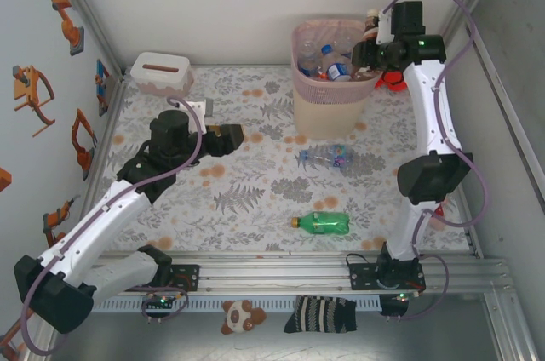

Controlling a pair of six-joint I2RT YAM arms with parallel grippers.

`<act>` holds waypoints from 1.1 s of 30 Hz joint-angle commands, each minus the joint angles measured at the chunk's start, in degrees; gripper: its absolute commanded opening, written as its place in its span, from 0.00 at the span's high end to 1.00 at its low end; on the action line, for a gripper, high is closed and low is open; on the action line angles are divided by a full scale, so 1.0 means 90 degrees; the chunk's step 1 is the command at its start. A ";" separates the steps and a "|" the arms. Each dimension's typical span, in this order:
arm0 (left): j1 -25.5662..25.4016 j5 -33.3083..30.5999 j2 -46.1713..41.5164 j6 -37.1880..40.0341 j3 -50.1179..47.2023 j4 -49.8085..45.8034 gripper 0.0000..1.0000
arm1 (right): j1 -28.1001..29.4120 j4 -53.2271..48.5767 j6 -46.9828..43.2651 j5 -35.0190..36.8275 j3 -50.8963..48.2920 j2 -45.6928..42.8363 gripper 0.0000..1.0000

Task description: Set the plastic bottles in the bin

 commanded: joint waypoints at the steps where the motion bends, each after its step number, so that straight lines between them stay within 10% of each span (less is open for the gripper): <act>1: 0.0047 -0.0106 -0.0108 0.0091 -0.0084 -0.0109 0.23 | 0.0029 -0.0146 -0.0138 0.0237 0.0149 -0.0066 0.40; 22: 0.0053 -0.0067 -0.0109 0.0059 -0.0095 -0.0110 0.23 | 0.0039 -0.0083 0.0032 0.0380 0.0244 -0.0483 0.35; 33: 0.0049 -0.0038 -0.0026 0.0047 -0.0084 -0.0068 0.23 | 0.0048 0.0076 0.0243 -0.0102 0.0157 -0.0334 0.77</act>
